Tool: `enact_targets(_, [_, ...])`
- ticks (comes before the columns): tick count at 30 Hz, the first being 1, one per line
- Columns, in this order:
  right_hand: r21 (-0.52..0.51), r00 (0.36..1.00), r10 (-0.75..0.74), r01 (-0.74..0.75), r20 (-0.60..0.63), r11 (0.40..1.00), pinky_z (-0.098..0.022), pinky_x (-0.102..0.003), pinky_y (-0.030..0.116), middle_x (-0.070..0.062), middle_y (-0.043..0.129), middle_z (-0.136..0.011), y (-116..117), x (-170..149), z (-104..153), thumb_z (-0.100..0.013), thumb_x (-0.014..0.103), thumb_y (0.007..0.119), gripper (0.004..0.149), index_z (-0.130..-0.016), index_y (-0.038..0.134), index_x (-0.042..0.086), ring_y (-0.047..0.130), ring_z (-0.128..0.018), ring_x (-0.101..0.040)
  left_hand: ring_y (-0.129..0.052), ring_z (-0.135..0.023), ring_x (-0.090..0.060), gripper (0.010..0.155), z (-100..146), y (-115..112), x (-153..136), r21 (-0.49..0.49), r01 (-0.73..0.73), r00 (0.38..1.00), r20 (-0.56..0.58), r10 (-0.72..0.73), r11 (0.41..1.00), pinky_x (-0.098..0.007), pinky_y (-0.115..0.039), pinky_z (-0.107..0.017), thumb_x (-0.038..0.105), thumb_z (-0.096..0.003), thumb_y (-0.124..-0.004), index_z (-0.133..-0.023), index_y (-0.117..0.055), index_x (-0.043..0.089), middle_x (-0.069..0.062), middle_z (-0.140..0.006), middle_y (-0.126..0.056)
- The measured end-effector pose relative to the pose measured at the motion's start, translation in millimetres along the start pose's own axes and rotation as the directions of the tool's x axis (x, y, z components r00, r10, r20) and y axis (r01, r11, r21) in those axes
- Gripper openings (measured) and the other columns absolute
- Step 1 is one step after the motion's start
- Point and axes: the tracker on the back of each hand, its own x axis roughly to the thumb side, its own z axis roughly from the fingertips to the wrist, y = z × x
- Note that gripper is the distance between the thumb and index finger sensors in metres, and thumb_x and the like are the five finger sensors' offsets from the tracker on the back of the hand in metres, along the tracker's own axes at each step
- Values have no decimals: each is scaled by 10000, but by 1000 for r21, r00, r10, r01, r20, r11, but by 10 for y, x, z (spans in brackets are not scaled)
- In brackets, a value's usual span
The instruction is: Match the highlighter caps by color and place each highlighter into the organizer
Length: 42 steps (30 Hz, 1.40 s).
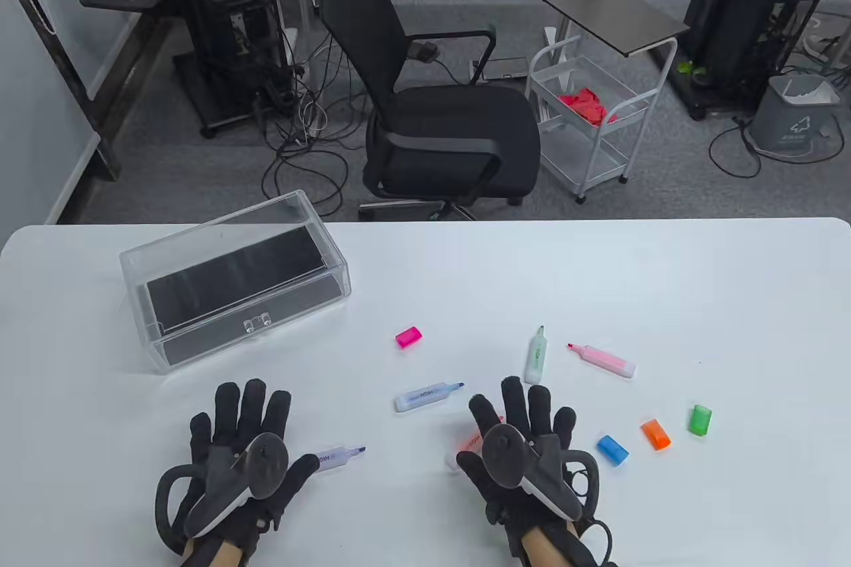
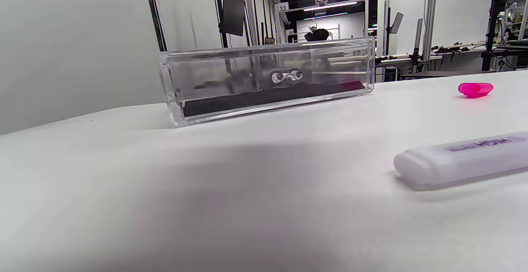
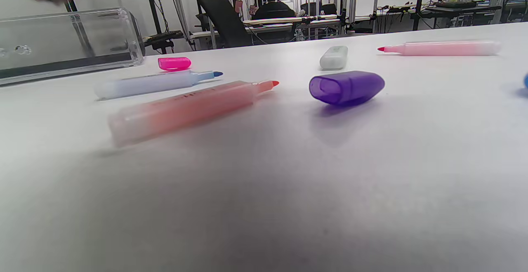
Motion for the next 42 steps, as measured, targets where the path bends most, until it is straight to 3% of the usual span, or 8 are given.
enact_targets(8, [2, 1000, -26, 26, -4, 1000, -660, -710, 84, -9, 53, -1139, -6, 10, 12, -387, 617, 701, 763, -1035, 345, 431, 48, -1030, -389, -47, -1187, -290, 924, 28, 55, -13, 41, -51, 999, 11, 50, 998, -613, -262, -833, 904, -372, -440, -1111, -95, 469, 129, -1214, -32])
enact_targets(13, [-4, 999, -38, 38, -6, 999, -661, -710, 83, -11, 57, -1140, -28, 24, 25, -386, 615, 702, 762, -1035, 350, 428, 51, -1031, -387, -395, -1199, -303, 855, 106, 166, -11, 217, -315, 949, 100, 300, 924, -598, -462, -822, 849, -403, -531, -1129, -379, 423, 109, -1224, -390])
enact_targets(17, [-3, 999, -35, 35, -14, 999, -661, -709, 85, -12, 61, -1141, -29, 26, 20, -386, 616, 702, 762, -1036, 353, 425, 53, -1031, -388, -666, -1118, -314, 800, 21, 290, -108, 246, -521, 853, 111, 510, 817, -554, -618, -783, 806, -423, -592, -1099, -523, 383, 84, -1162, -585])
enact_targets(22, [-5, 999, -34, 34, -29, 999, -661, -710, 96, -17, 69, -1142, -33, 0, 19, -386, 617, 700, 762, -1037, 357, 419, 64, -1031, -391, -1044, -783, -302, 720, -248, 420, -389, 261, -652, 741, 20, 671, 712, -492, -854, -621, 715, -445, -672, -1023, -708, 287, 25, -944, -887])
enact_targets(27, [-8, 998, -30, 30, -61, 1000, -663, -711, 107, -23, 80, -1143, -44, -54, 23, -386, 619, 698, 763, -1040, 367, 409, 77, -1032, -394, -1142, -577, -264, 680, -648, 326, -686, 225, -799, 539, -143, 830, 557, -455, -935, -497, 663, -454, -719, -953, -800, 207, -10, -785, -997])
enact_targets(33, [-42, 995, -50, 46, -90, 998, -666, -710, 116, -29, 100, -1146, -81, -128, 34, -385, 616, 700, 760, -1040, 387, 394, 95, -1034, -394, -1167, -512, -236, 677, -1101, 47, -858, 161, -921, 302, -278, 912, 354, -430, -966, -451, 650, -470, -726, -938, -810, 168, -2, -737, -1019])
enact_targets(38, [-52, 992, -58, 53, -115, 997, -667, -711, 123, -37, 110, -1147, -90, -173, 52, -385, 616, 700, 761, -1041, 389, 388, 106, -1035, -396, -1172, -502, -208, 681, -1352, -144, -955, 144, -946, 224, -359, 906, 291, -403, -977, -447, 658, -487, -711, -949, -791, 165, 21, -731, -1017])
enact_targets(42, [-60, 989, -60, 53, -132, 997, -667, -711, 123, -38, 114, -1147, -95, -198, 56, -383, 616, 702, 762, -1040, 391, 385, 109, -1035, -395, -1176, -503, -184, 686, -1516, -266, -1033, 125, -937, 248, -416, 875, 325, -379, -990, -446, 667, -505, -693, -955, -780, 157, 35, -732, -1013])
